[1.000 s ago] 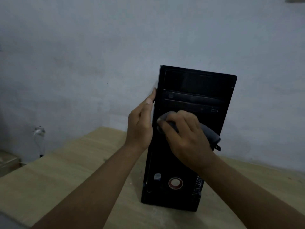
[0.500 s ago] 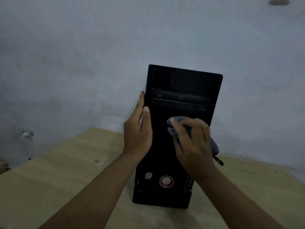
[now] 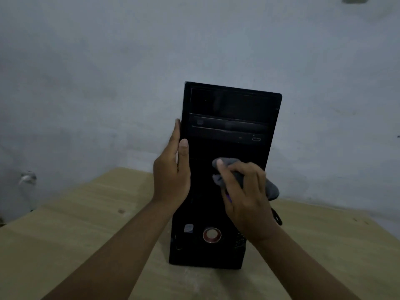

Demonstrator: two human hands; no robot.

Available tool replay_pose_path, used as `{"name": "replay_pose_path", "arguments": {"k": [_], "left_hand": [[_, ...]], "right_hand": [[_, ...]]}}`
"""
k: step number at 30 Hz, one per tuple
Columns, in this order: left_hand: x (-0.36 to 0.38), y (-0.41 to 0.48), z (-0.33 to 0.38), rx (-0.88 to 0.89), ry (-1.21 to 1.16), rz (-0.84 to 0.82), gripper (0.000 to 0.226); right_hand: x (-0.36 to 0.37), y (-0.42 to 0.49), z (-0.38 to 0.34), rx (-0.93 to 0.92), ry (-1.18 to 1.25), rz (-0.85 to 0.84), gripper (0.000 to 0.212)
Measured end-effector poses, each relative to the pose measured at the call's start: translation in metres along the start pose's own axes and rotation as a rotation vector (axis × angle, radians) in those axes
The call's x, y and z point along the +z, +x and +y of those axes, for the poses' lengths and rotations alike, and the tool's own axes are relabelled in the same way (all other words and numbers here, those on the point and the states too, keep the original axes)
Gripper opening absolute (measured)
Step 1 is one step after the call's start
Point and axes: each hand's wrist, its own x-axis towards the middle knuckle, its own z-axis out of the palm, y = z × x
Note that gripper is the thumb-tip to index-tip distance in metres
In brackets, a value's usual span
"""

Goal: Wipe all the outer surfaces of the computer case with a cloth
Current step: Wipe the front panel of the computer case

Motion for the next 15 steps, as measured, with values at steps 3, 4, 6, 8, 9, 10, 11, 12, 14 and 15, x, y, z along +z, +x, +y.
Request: {"name": "replay_pose_path", "arguments": {"k": [3,4,6,8,9,10,11,12,14,15], "left_hand": [[0.000,-0.001,0.000,0.021,0.024,0.013,0.051],[0.001,-0.001,0.000,0.025,0.025,0.023,0.050],[0.003,-0.001,0.001,0.010,0.018,0.036,0.049],[0.005,-0.001,0.001,0.007,0.005,0.037,0.049],[0.007,-0.001,0.001,0.015,0.008,0.040,0.049],[0.008,-0.001,0.000,0.024,0.013,0.048,0.049],[0.010,-0.002,-0.001,0.026,0.015,0.056,0.049],[0.012,-0.003,-0.001,0.021,0.013,0.063,0.050],[0.015,-0.004,0.000,0.000,-0.005,0.066,0.053],[0.016,-0.004,0.001,-0.016,-0.010,0.066,0.055]], "right_hand": [[-0.008,0.003,0.020,-0.215,-0.012,-0.114,0.041],[-0.009,0.007,0.026,-0.222,-0.014,-0.108,0.040],[-0.008,0.016,0.034,-0.056,0.013,0.009,0.039],[-0.005,0.022,0.027,0.224,0.077,0.158,0.037],[-0.003,0.023,0.018,0.332,0.093,0.200,0.037],[-0.001,0.021,0.008,0.392,0.088,0.212,0.036],[0.002,0.017,-0.001,0.395,0.069,0.195,0.036],[0.003,0.011,-0.006,0.336,0.051,0.151,0.036],[0.002,0.000,-0.002,0.103,0.029,0.019,0.036],[-0.001,0.000,0.008,0.006,0.020,-0.031,0.035]]}}
